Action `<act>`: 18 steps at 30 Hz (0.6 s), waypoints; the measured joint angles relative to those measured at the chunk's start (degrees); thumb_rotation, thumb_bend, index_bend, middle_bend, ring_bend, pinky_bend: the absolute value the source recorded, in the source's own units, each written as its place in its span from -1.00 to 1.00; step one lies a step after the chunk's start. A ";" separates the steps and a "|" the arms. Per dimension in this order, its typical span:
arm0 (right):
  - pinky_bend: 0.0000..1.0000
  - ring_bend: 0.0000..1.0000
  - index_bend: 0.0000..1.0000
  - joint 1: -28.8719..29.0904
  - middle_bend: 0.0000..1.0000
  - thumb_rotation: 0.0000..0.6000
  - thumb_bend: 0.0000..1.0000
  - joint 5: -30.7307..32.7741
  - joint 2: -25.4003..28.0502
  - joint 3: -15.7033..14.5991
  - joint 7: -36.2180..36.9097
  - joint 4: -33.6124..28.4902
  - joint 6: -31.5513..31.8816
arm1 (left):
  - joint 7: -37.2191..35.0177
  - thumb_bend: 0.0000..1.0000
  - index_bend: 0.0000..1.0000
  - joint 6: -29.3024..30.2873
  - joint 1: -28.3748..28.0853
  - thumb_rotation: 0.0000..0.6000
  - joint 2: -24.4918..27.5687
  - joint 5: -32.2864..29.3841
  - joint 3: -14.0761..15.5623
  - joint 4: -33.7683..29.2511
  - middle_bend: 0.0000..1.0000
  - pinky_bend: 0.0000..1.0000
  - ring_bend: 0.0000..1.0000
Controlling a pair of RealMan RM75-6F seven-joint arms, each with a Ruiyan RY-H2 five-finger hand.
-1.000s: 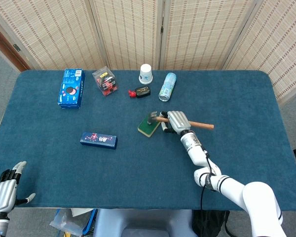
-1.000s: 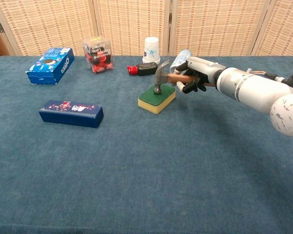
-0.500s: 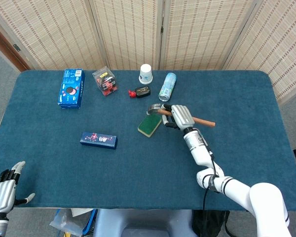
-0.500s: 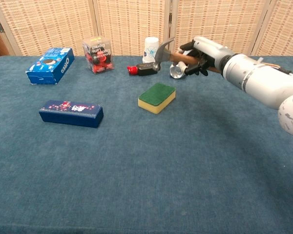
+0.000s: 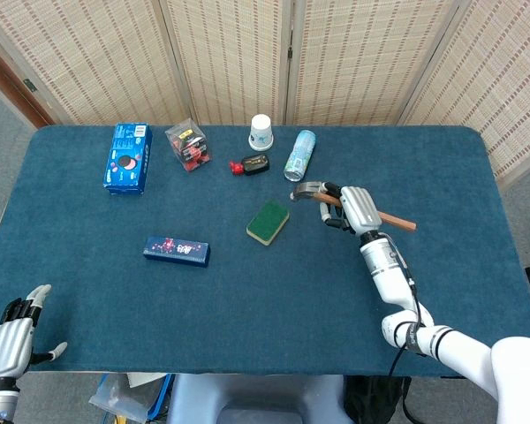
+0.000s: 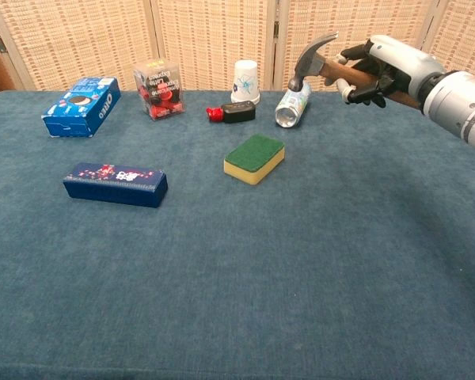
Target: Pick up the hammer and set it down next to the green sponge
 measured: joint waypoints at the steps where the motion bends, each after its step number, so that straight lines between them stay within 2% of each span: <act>1: 0.85 0.76 0.40 -0.30 0.70 1.00 0.80 -0.01 0.27 -0.12 -0.01 -0.16 0.12 | 0.07 -0.73 -0.89 0.01 0.03 1.00 0.00 -0.02 0.04 -0.06 -0.83 -0.83 -0.70; 18: 0.79 0.60 0.40 -1.82 0.53 1.00 0.71 0.39 1.30 -4.83 -2.00 0.71 -7.25 | 0.88 -0.73 -0.89 -0.35 -0.35 1.00 -0.08 0.07 0.21 -0.90 -0.83 -0.83 -0.70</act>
